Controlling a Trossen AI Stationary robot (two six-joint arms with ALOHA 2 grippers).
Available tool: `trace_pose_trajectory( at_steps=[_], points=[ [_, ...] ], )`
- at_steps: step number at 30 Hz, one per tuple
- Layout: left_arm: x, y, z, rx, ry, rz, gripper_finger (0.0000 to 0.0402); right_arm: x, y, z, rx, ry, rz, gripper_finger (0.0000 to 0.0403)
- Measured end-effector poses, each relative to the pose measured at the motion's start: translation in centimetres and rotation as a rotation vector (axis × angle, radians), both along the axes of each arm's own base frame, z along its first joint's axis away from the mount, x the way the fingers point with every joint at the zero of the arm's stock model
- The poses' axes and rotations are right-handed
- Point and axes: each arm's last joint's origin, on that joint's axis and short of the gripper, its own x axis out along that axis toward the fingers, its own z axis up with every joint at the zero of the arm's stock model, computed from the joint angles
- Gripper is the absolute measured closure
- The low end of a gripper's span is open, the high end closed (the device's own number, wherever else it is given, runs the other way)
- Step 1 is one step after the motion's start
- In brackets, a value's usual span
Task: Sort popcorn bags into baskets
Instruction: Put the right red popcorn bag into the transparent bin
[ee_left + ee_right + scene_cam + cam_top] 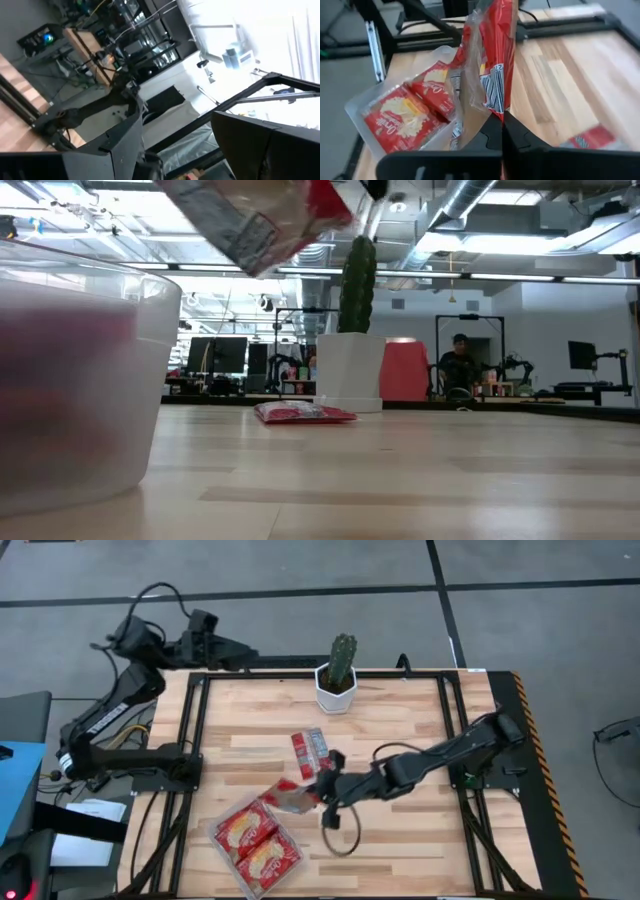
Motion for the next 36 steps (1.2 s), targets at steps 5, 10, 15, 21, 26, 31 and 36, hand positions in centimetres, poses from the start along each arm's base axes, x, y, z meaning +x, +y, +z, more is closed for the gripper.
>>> trace_pose_trajectory(
  at_steps=[5, 10, 15, 21, 26, 31, 36],
  points=[
    [-1.7, -1.3, 0.5, 0.033, -0.012, 0.059, 0.0173, 2.9, 2.4, 0.3, -0.151, 0.003, 0.077, 0.0399],
    [-2.6, -1.9, 0.3, 0.036, 0.012, 0.109, 0.0173, 5.7, 4.2, -1.1, -0.325, 0.021, 0.119, 0.0391],
    [-3.4, -2.5, 0.7, 0.036, -0.013, 0.137, 0.0173, 8.3, 5.3, -2.2, -0.486, 0.022, 0.113, 0.0398],
    [-3.8, -2.7, 0.7, 0.023, -0.015, 0.133, 0.0173, 11.0, 6.2, -2.7, -0.642, 0.012, 0.093, 0.0389],
    [-3.9, -2.9, 0.2, 0.051, 0.042, 0.131, 0.0173, 12.9, 7.2, -4.6, -0.681, 0.014, 0.117, 0.0393],
    [-3.9, -2.9, -0.5, 0.067, 0.110, 0.144, 0.0173, 14.3, 8.6, -7.8, -0.862, 0.077, 0.127, 0.0397],
    [-4.0, -3.0, -0.9, 0.047, 0.147, 0.146, 0.0173, 14.7, 9.8, -8.5, -1.015, 0.120, 0.096, 0.0383]
  ],
)
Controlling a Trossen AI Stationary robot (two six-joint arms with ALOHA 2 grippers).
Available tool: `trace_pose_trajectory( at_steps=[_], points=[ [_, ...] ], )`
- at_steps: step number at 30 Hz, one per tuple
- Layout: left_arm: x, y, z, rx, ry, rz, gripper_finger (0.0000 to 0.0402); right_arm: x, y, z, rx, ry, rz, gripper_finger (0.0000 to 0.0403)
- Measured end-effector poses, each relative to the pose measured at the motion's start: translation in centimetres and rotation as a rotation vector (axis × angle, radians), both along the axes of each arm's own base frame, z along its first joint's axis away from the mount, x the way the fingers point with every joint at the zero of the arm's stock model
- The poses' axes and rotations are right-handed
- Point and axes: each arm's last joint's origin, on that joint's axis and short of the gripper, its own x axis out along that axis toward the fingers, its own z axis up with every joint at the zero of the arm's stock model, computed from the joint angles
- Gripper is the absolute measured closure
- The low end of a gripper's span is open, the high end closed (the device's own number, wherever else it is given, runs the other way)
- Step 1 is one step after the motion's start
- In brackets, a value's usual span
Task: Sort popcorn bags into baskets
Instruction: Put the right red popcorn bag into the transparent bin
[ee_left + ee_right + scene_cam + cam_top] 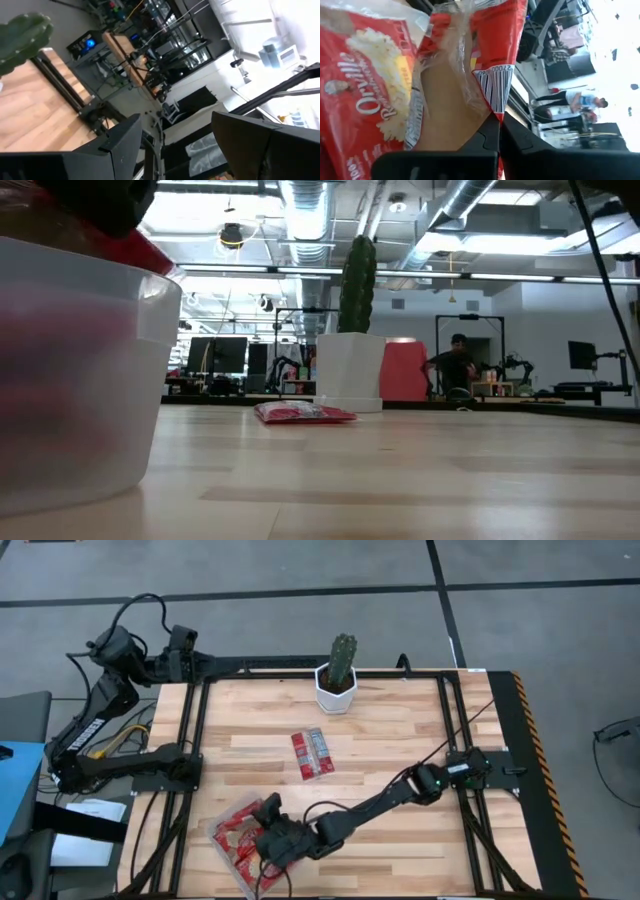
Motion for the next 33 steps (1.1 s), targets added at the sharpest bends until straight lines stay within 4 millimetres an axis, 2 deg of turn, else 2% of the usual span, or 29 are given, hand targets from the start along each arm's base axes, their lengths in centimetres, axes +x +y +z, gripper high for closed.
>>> trace_pose_trajectory(
  at_steps=[5, 13, 21, 28, 33],
  points=[
    [0.0, -0.1, -0.2, 0.007, 0.017, -0.020, 0.0173, -0.3, 1.1, 0.2, 0.045, -0.014, 0.033, 0.0378],
    [0.1, 0.0, -0.9, 0.017, 0.081, -0.036, 0.0173, -0.7, 0.9, -0.7, 0.140, 0.048, 0.025, 0.0361],
    [0.1, 0.0, -0.9, 0.013, 0.085, -0.019, 0.0173, -1.1, 1.3, -1.0, 0.160, 0.069, 0.019, 0.0298],
    [0.1, 0.0, -0.9, 0.052, 0.086, -0.008, 0.0173, -1.7, 2.0, -1.1, 0.286, 0.083, 0.028, 0.0229],
    [0.2, 0.0, -1.3, 0.048, 0.117, -0.009, 0.0173, -2.7, 2.1, 0.9, 0.402, 0.072, 0.000, 0.0190]
  ],
)
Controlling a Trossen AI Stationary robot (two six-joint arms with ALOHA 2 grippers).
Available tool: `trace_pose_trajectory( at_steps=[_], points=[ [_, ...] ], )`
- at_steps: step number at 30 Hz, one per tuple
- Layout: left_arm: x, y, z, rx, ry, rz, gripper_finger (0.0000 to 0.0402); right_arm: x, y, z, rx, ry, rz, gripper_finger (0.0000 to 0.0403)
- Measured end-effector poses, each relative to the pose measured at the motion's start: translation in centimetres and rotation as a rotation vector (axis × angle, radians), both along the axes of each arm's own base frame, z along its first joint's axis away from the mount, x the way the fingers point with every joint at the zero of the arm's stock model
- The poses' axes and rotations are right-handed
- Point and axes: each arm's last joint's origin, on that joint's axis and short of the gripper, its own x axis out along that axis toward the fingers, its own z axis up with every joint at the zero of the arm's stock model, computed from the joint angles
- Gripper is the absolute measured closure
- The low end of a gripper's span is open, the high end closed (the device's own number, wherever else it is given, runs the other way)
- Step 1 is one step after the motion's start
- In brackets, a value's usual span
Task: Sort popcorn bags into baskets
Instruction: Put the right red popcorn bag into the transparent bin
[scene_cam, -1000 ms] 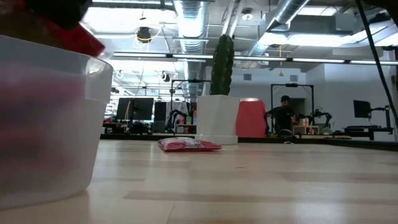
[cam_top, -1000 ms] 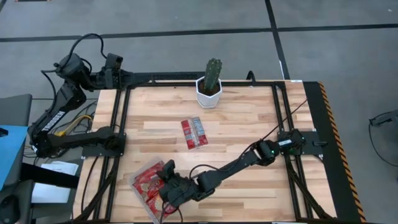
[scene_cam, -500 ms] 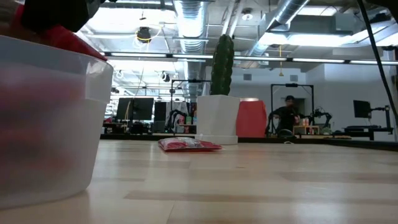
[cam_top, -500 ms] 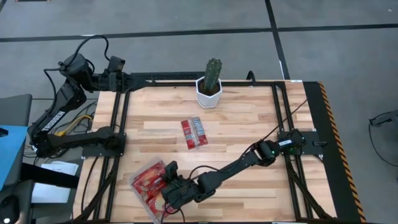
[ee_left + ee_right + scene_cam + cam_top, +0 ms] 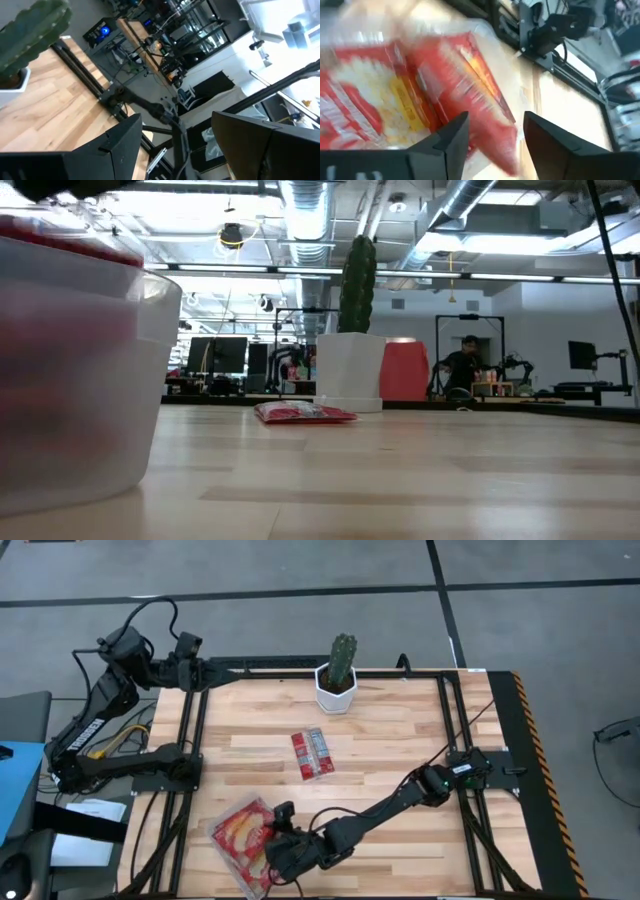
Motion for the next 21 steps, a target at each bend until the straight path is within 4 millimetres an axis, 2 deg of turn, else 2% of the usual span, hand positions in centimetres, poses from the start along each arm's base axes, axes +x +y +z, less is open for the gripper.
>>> trace_pose_trajectory(
  at_steps=[3, 6, 12, 16, 21],
  points=[
    [0.0, 0.0, -0.4, -0.026, 0.035, 0.005, 0.0173, -0.5, -0.1, 1.5, 0.084, -0.032, -0.047, 0.0179],
    [0.1, 0.1, -1.3, -0.024, 0.111, 0.007, 0.0173, -0.8, 0.1, 2.0, 0.134, -0.056, -0.069, 0.0178],
    [-0.3, -0.4, -3.8, 0.020, 0.361, 0.078, 0.0173, -1.1, 1.1, 1.4, 0.213, -0.001, 0.012, 0.0189],
    [-0.9, -1.2, -4.6, 0.027, 0.465, 0.132, 0.0173, -1.5, 1.1, 1.0, 0.302, 0.073, 0.006, 0.0197],
    [-2.0, -2.4, -4.5, 0.059, 0.462, 0.142, 0.0173, -1.9, 0.2, 3.4, 0.384, 0.088, 0.054, 0.0205]
  ],
)
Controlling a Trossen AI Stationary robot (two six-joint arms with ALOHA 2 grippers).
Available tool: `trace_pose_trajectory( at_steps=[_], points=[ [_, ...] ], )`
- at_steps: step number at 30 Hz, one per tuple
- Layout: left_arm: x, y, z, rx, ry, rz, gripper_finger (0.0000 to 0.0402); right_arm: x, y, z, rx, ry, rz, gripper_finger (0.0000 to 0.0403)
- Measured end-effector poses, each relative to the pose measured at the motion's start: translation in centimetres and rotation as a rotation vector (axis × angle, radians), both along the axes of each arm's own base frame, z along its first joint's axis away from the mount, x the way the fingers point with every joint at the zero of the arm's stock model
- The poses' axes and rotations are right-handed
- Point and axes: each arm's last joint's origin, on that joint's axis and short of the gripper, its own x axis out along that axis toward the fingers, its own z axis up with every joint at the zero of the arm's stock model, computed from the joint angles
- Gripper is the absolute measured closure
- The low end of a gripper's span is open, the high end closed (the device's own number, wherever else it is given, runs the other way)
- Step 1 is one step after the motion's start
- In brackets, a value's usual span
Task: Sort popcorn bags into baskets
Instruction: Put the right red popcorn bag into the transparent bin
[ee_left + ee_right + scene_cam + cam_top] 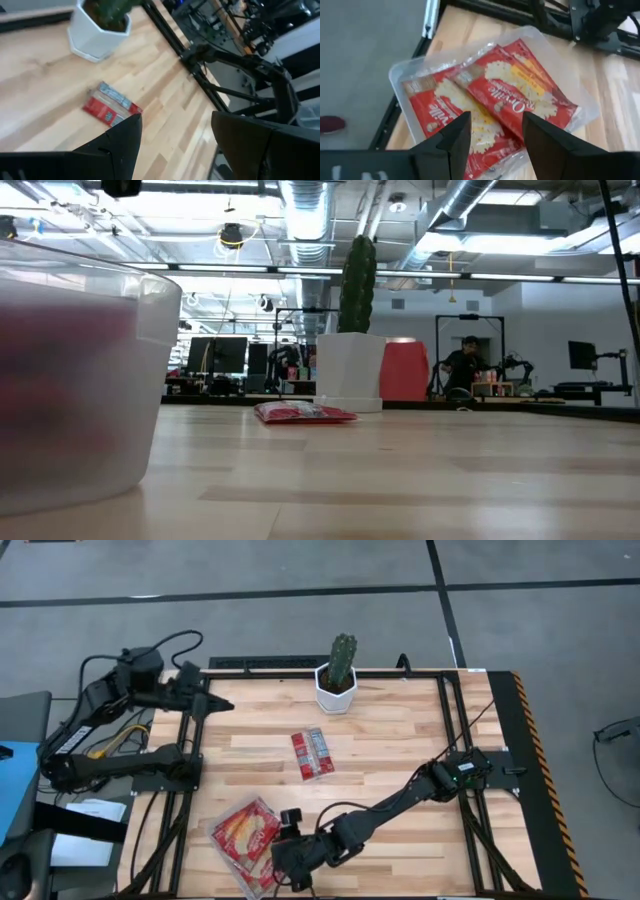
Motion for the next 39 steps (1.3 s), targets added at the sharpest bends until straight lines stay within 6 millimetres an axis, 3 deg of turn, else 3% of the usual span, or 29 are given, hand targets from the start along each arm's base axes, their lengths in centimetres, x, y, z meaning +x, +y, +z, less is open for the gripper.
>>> trace_pose_trajectory(
  at_steps=[14, 26, 32, 39],
  points=[
    [-3.7, -2.4, 0.4, 0.116, -0.039, 0.039, 0.0173, 2.7, -1.6, -3.4, -0.014, 0.015, 0.151, 0.0276],
    [-3.9, -2.4, 0.4, 0.142, -0.035, 0.068, 0.0173, 3.0, -1.2, -3.0, 0.012, -0.028, 0.298, 0.0356],
    [-4.0, -2.3, 0.4, 0.144, -0.030, 0.109, 0.0173, 3.4, -2.1, -3.1, 0.014, -0.023, 0.290, 0.0391],
    [-4.0, -2.3, 0.3, 0.121, -0.032, 0.103, 0.0173, 4.3, -1.6, -6.0, 0.004, -0.019, 0.299, 0.0381]
  ],
)
